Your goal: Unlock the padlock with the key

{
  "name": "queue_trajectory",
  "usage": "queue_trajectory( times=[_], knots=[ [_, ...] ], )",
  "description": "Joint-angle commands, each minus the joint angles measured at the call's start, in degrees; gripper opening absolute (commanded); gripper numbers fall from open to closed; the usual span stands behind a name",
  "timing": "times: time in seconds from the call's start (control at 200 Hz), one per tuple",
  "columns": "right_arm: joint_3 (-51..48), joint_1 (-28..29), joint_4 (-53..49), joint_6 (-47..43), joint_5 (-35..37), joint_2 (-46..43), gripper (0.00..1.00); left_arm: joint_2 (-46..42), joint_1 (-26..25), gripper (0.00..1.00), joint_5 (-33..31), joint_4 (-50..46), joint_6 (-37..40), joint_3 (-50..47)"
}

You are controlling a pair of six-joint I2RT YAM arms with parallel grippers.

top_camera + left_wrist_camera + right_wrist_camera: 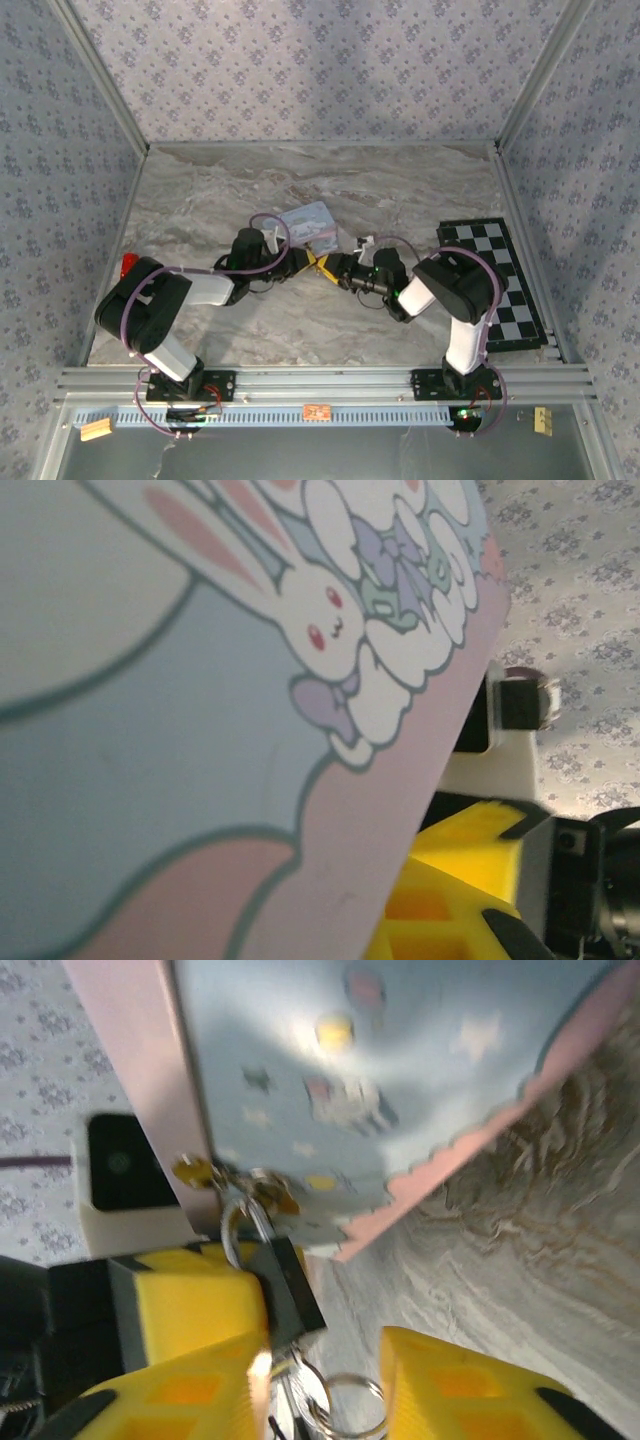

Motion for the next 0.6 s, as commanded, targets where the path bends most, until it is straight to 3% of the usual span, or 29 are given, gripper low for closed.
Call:
queue_trajectory(
  times=[0.0, 0.2, 0.41, 0.485, 0.595],
  knots=[
    [-1.80, -2.51, -1.66, -1.72, 0.52, -2.86, 0.44, 0.78, -0.70, 0.00, 1.04, -3.54, -0.51, 2.12],
    [-3.99, -4.75, -12.32, -9.01, -0.44, -10.00, 0.58, 0.96, -0.63, 0.00, -0.58, -5.17, -1.27, 3.85],
    [-3.54, -5.31, -33.75, -22.51, 3.72, -24.87, 0.67, 1.21, -0.53, 0.00, -1.44, -6.57, -2.45, 4.69],
    [-2.91, -2.64, -44.88, -31.74, 11.31, -33.24, 0.64, 1.14, -0.37, 0.00, -2.02, -8.46, -3.65, 5.24],
    [-2.90, 8.48, -56.20, -51.54, 32.79, -45.54, 0.65, 0.40, -0.59, 0.00, -3.04, -13.04, -4.54, 6.50]
  ],
)
